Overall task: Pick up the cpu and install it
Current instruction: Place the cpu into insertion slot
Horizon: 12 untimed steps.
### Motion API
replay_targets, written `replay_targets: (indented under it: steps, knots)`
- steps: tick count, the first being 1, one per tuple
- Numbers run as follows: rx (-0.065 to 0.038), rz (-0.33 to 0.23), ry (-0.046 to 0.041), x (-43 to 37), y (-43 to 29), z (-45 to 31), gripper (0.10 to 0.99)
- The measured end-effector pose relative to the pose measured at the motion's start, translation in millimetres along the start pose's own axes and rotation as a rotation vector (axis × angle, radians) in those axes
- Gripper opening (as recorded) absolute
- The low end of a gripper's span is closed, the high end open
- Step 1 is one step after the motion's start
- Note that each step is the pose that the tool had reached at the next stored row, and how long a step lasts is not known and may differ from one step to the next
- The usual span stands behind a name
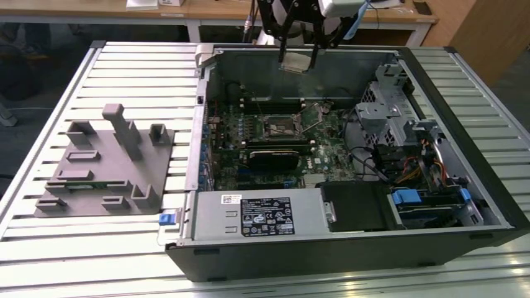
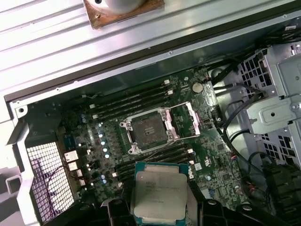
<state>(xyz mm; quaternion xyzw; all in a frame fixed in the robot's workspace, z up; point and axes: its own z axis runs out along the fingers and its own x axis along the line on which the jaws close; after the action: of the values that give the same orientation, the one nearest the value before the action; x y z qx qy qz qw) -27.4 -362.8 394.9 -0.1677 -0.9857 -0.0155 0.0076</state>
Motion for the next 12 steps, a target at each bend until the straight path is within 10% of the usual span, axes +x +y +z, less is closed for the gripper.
replay_targets:
  steps: [12]
  knots:
    - [-0.001,0.047,-0.0013,0.2,0.6,0.1,0.529]
